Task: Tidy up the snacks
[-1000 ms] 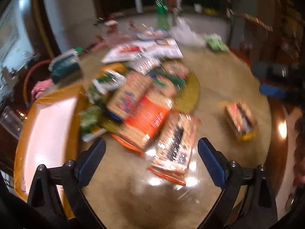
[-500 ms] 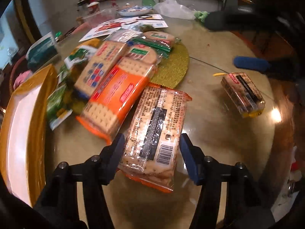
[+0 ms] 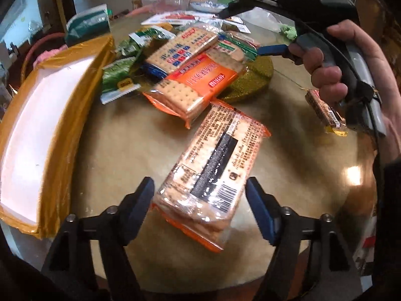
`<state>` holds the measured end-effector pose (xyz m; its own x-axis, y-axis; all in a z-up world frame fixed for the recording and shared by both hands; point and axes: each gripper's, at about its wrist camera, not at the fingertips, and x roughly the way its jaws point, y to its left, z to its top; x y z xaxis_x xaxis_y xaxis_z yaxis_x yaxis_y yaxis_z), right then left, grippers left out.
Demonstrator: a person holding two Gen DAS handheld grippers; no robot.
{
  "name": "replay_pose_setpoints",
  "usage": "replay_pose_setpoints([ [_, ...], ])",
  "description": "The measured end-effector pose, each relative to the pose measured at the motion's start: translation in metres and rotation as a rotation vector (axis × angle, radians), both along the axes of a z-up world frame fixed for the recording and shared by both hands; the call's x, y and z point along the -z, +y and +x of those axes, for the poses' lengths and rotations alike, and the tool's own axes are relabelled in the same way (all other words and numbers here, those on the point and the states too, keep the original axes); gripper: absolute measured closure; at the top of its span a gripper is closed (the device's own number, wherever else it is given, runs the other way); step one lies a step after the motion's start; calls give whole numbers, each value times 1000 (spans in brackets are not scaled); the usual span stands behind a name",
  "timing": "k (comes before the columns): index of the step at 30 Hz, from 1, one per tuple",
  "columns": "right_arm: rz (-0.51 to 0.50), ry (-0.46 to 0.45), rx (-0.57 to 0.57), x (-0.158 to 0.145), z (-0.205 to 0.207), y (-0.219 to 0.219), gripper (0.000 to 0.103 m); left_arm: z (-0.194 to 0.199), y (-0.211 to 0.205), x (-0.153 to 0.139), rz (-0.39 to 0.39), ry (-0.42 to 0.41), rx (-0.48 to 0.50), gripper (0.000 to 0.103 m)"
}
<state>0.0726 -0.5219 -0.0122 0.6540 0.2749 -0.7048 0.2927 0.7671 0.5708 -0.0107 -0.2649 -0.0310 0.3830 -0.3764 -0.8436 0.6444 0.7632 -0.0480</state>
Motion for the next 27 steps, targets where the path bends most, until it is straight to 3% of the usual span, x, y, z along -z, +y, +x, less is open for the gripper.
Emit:
replay_pose_setpoints([
  [5,12,-41,-7,-8,-3,35,9,-5,15,-1,15,-58,-26,32],
  [11,-13,92,29,5,38,63,21,0,40,-4,-4,-56,-51,33],
  [18,-274,208,106,5,75,98,25,5,50,1,-33,-35,-61,33],
  [22,-284,226,144,7,73,112,24,3,56,1,-47,-46,-41,33],
  [24,-334,245,147,9,80,122,24,5,54,0,-34,-37,-37,33],
  [27,-411,265,154,8,88,127,33,5,49,-1,-9,-31,-26,33],
])
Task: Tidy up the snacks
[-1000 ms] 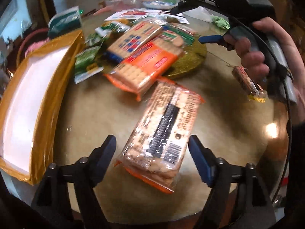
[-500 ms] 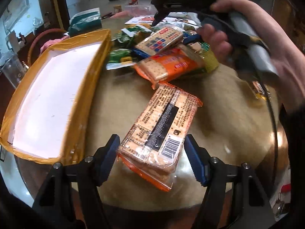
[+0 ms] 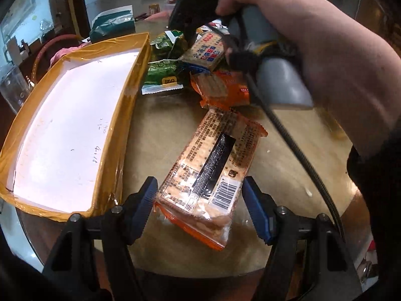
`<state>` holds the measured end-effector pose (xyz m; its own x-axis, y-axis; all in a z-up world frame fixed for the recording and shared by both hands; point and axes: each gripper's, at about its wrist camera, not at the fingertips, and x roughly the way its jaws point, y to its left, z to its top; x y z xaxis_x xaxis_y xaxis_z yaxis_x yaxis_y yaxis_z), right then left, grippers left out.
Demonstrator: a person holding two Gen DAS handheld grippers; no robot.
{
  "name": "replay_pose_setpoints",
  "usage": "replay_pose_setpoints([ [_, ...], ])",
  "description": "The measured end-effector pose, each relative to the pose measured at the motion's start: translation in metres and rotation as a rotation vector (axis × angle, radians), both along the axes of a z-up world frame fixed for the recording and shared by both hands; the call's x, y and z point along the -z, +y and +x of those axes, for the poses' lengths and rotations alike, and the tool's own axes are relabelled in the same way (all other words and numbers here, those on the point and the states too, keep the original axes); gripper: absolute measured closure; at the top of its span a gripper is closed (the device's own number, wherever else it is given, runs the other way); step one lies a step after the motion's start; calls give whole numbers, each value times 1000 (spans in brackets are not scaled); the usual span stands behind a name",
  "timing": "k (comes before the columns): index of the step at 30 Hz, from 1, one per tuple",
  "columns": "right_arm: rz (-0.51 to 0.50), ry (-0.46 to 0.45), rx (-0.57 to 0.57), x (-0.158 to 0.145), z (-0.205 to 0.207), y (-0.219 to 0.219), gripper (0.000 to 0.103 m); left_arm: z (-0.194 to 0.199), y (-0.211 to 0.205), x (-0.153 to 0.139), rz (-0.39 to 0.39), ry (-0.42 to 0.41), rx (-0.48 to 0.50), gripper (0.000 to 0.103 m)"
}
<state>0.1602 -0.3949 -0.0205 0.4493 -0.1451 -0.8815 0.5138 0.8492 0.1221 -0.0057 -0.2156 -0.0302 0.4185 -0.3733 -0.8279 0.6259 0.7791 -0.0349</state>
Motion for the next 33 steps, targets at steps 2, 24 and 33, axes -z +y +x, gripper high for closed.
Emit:
replay_pose_setpoints([
  [2,-23,13,-4,1,1,4,34,-1,-2,0,20,-1,9,33],
  [24,162,-301,-199,-44,-114,-16,43,-9,-3,4,60,-58,-45,38],
  [33,255,-371,-325,-48,-150,-13,43,-14,7,-15,-76,12,-19,40],
])
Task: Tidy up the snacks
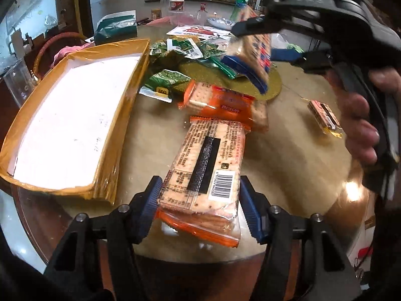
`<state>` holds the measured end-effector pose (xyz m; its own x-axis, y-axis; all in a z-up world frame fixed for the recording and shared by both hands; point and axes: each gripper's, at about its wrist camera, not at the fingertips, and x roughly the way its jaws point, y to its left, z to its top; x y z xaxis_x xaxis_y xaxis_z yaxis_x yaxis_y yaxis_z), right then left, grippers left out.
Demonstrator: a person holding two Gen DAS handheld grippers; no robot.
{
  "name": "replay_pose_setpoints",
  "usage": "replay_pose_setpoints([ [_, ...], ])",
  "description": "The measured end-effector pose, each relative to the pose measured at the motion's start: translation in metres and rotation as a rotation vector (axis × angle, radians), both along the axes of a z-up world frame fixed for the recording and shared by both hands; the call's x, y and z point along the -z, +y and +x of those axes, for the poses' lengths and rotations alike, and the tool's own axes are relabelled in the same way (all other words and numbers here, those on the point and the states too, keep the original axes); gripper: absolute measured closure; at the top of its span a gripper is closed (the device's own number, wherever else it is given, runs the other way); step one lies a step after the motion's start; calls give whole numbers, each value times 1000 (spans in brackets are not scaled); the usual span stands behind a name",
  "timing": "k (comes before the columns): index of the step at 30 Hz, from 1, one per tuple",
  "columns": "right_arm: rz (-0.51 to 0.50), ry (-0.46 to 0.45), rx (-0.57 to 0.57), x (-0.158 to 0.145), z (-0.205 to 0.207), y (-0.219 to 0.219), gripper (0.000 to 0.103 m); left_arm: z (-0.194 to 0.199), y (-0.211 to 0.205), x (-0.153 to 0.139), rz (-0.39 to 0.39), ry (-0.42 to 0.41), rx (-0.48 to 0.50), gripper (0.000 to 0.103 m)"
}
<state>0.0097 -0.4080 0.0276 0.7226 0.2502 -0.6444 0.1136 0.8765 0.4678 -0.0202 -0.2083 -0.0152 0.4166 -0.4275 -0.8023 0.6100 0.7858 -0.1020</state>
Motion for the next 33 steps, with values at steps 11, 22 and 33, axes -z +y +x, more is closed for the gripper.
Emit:
replay_pose_setpoints([
  [11,22,36,3,14,-10,-9,42,0,-40,6,151,-87,112,23],
  [22,11,-40,-88,-17,-18,18,42,10,44,-61,-148,-44,-42,43],
  [33,25,-31,-273,-24,24,113,42,112,164,-81,-209,-129,-448,43],
])
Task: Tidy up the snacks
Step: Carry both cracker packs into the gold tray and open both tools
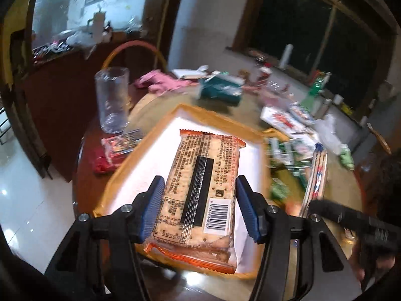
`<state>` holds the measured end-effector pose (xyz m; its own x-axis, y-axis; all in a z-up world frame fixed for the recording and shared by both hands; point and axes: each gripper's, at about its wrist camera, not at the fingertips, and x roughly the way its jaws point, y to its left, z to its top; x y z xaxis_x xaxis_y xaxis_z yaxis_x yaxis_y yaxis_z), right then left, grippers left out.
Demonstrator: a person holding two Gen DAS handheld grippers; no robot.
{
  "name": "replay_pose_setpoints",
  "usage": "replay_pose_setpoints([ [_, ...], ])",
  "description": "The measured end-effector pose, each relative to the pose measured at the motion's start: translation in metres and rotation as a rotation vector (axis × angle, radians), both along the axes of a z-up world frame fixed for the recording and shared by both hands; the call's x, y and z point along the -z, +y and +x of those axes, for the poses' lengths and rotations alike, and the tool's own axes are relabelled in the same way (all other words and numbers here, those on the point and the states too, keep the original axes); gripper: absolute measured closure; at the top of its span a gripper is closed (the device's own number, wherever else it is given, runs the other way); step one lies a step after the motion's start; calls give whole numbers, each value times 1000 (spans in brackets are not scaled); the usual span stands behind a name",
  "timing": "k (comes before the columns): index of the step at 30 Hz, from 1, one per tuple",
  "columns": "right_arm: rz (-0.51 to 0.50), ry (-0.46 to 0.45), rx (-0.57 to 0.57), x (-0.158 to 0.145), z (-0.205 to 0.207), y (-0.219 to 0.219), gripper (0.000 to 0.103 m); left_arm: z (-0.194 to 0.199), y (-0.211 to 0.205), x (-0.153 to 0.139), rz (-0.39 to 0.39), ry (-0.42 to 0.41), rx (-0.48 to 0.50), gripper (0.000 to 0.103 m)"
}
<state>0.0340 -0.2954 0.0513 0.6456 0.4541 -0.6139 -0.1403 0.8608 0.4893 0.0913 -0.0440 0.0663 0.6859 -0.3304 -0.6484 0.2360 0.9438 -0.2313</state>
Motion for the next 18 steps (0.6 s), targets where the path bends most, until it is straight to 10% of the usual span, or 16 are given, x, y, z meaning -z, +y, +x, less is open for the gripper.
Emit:
replay_pose_setpoints([
  [8,-108,158,-93,65,68,93,42,41,5,51,34,128,-15,43],
  [18,-315,149,-68,66,31,95,45,21,-11,77,152,174,21,43],
])
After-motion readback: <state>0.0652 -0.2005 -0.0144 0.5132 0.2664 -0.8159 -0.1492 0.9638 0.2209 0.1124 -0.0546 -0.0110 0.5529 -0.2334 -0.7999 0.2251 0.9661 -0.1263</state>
